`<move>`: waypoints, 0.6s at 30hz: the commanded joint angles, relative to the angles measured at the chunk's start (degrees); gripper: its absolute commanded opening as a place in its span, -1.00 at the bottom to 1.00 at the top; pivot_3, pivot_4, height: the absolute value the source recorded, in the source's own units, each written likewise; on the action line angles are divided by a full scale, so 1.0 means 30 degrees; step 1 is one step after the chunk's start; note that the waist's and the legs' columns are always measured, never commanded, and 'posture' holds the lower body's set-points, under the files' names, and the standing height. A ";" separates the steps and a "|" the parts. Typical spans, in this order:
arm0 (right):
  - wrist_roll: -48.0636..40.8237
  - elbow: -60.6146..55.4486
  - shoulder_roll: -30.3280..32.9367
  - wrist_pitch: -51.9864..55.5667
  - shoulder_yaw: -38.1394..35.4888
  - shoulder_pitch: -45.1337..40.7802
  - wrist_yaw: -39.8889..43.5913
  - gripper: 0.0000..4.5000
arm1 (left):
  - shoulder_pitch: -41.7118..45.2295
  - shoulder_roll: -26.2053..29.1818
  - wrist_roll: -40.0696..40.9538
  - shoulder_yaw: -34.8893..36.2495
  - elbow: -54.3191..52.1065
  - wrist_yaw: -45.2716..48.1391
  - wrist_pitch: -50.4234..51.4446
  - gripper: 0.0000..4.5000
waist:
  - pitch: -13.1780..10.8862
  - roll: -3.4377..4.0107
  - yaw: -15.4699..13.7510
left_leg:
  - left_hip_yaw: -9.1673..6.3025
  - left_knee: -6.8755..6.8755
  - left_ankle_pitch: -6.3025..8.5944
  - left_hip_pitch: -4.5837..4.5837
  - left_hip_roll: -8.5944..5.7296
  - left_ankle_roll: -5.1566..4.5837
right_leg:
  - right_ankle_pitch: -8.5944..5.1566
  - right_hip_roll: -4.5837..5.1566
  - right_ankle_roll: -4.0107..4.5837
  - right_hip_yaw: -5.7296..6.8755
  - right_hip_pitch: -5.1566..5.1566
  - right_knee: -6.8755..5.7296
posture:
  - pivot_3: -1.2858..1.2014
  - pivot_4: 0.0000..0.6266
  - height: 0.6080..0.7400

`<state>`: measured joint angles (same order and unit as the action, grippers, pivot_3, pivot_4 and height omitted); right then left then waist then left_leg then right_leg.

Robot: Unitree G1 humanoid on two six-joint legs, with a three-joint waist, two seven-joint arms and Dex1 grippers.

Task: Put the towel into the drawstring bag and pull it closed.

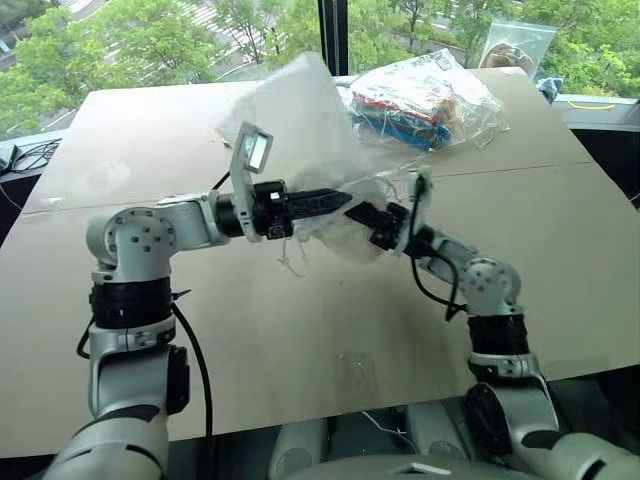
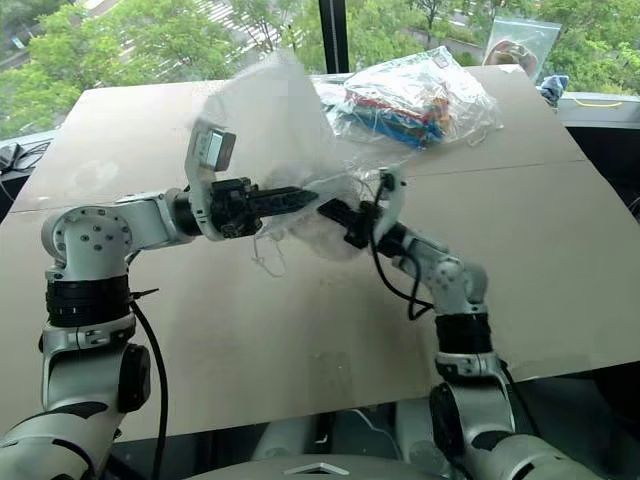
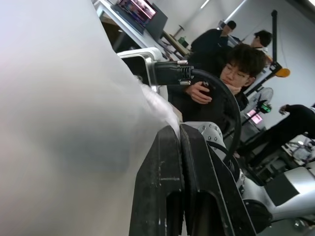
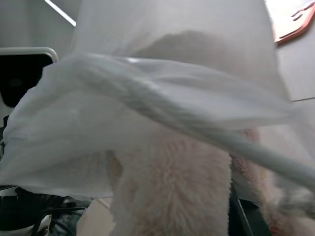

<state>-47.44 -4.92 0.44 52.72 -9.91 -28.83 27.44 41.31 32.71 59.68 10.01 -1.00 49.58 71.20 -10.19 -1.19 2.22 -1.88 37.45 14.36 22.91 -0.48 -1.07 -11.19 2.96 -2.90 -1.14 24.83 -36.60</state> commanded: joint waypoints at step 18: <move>0.2152 0.1159 -0.1477 -0.0979 0.0292 -0.1602 -0.7852 -0.98 | -0.1799 -0.0779 -0.9519 -0.5680 -0.2316 0.1477 -1.1031 -1.00 | 0.0001 -0.0001 0.0071 | 0.0050 0.0006 -0.0005 -0.0035 0.0000 0.0004 | -0.0007 -0.0049 0.0013 -0.0060 0.0007 -0.0049 | 0.03 -0.52 1.00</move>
<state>-40.77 -3.95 -2.11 54.46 -7.20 -31.34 4.00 36.12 30.51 29.93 -7.72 -5.20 54.38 36.98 -10.19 -1.19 2.43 -1.73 37.47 14.35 22.81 -0.48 -1.06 -11.21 2.81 -2.86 -1.31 24.85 -36.75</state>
